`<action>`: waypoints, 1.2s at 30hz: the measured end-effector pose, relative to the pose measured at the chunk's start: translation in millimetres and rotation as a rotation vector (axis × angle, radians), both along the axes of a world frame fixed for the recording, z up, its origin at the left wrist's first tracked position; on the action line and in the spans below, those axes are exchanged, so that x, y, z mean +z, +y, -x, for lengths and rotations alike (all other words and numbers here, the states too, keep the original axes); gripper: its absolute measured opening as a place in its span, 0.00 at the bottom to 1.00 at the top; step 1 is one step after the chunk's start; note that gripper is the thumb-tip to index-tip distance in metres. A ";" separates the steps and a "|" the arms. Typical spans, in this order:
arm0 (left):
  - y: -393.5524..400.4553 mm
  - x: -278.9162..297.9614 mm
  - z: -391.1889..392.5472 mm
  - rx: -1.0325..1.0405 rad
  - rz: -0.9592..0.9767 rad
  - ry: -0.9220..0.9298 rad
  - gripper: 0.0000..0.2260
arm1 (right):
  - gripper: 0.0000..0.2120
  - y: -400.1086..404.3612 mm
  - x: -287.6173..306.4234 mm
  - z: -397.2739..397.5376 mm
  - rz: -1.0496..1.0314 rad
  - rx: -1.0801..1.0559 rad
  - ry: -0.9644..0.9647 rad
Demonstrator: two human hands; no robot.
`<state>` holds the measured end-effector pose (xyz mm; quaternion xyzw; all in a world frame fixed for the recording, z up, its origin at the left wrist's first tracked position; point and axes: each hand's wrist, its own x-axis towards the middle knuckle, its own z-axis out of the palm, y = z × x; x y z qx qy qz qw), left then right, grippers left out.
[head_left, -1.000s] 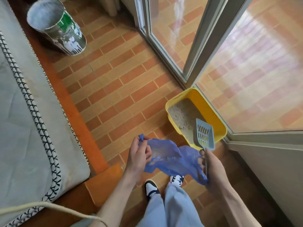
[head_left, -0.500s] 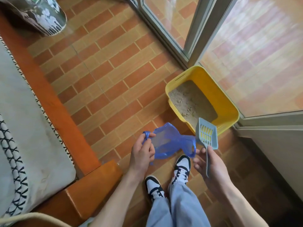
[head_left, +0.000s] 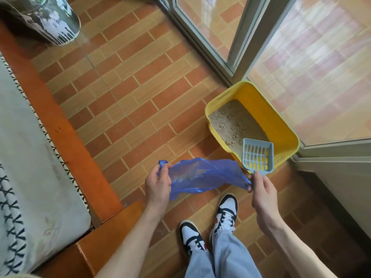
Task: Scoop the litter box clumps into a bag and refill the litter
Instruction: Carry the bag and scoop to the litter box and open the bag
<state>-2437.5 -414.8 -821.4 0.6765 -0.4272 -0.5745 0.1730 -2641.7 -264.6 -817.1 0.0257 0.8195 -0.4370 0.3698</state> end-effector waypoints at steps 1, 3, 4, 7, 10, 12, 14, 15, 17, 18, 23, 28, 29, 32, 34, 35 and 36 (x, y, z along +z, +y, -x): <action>-3.9 -1.3 -5.9 0.006 0.024 -0.044 0.10 | 0.18 3.3 -3.3 3.5 0.006 -0.042 -0.012; -11.4 -4.5 -15.8 0.027 0.062 -0.103 0.11 | 0.17 12.4 -11.2 10.7 0.044 -0.122 -0.044; -15.0 -7.4 -20.1 0.036 0.081 -0.127 0.12 | 0.17 16.9 -14.8 14.4 0.068 -0.174 -0.044; -23.8 -12.4 -29.7 0.055 0.153 -0.208 0.13 | 0.15 31.1 -20.0 29.0 0.081 -0.413 0.036; -31.0 -16.6 -39.7 0.163 0.231 -0.336 0.13 | 0.15 44.6 -16.6 40.9 0.054 -0.642 0.096; -32.2 -11.6 -38.0 0.214 0.271 -0.352 0.14 | 0.14 51.4 -14.1 39.2 0.077 -0.674 0.086; -29.2 -0.1 -29.1 0.152 0.299 -0.301 0.14 | 0.14 55.8 -13.5 29.0 0.093 -0.615 0.056; -25.9 5.3 -23.6 0.105 0.285 -0.260 0.15 | 0.15 58.5 -13.1 22.3 0.098 -0.574 0.051; -20.3 12.2 -15.5 0.041 0.234 -0.152 0.15 | 0.15 62.6 -10.0 9.3 0.081 -0.463 0.100; -19.0 14.6 -13.0 0.024 0.215 -0.106 0.14 | 0.15 63.4 -6.5 3.0 0.071 -0.401 0.128; -16.1 26.1 3.6 -0.051 0.164 0.038 0.11 | 0.15 60.3 19.1 -23.8 0.094 -0.221 0.179; -23.4 22.0 12.9 -0.204 0.133 0.047 0.15 | 0.17 50.8 20.0 -33.0 0.122 -0.225 0.066; -25.6 18.4 15.5 -0.223 0.126 0.042 0.16 | 0.17 49.8 16.8 -34.0 0.103 -0.232 0.048; -32.1 8.2 26.1 -0.293 0.143 0.023 0.16 | 0.16 48.5 3.4 -35.2 0.046 -0.276 -0.002; -36.0 0.6 33.1 -0.358 0.174 -0.010 0.13 | 0.16 49.3 -6.7 -36.3 0.009 -0.306 -0.036; -38.1 -4.1 36.8 -0.379 0.184 -0.028 0.12 | 0.16 49.0 -11.4 -36.3 -0.008 -0.312 -0.061; -39.8 -8.2 41.2 -0.398 0.186 -0.042 0.11 | 0.16 49.5 -16.8 -35.3 -0.029 -0.302 -0.071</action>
